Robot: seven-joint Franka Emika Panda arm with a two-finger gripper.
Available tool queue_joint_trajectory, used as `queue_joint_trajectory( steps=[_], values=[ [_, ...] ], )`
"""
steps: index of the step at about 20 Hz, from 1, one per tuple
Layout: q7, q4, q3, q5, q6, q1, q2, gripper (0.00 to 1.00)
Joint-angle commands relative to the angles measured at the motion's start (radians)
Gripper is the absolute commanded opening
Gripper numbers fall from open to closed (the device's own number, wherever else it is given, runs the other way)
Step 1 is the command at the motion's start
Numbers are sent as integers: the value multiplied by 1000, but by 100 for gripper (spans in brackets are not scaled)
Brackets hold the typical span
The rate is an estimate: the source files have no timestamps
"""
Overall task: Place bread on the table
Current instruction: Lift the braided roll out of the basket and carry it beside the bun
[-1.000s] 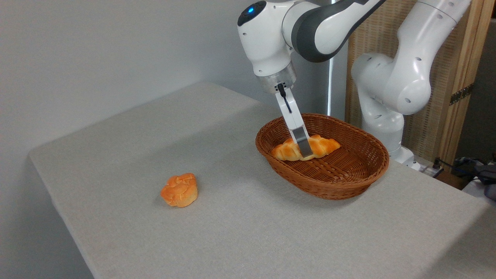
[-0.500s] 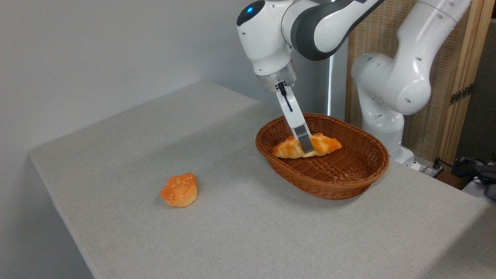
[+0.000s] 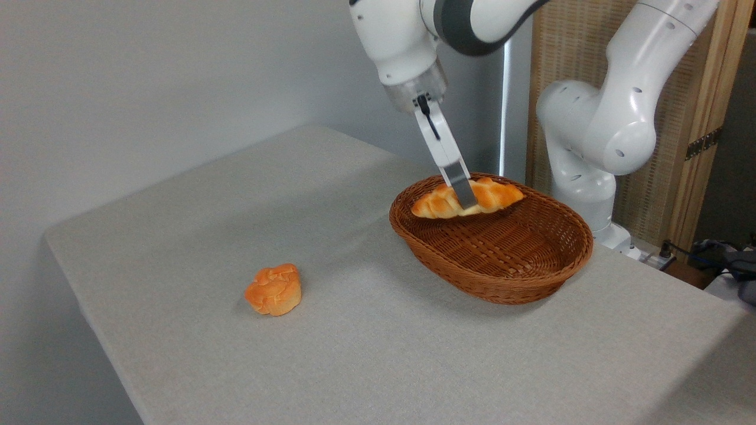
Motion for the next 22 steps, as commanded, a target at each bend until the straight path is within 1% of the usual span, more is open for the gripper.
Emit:
queue_joint_trajectory(
  steps=[1,4,6,8,10,11,13,15,18,19,22],
  values=[
    [19,146,64,-4,-41,-15,52,39],
    [8,278,108,-56,-41,-9,138,39],
    [-1,348,133,-77,-35,-1,197,39],
    [-18,391,160,-85,-20,0,239,39],
    [-45,442,188,-114,20,0,303,39],
    [-68,460,194,-116,43,2,332,39],
    [-108,476,202,-116,90,2,372,39],
    [-163,477,202,-116,187,17,426,39],
    [-196,477,202,-116,276,22,481,39],
    [-212,477,202,-116,319,23,512,39],
    [-258,477,203,-116,413,25,560,39]
  ],
)
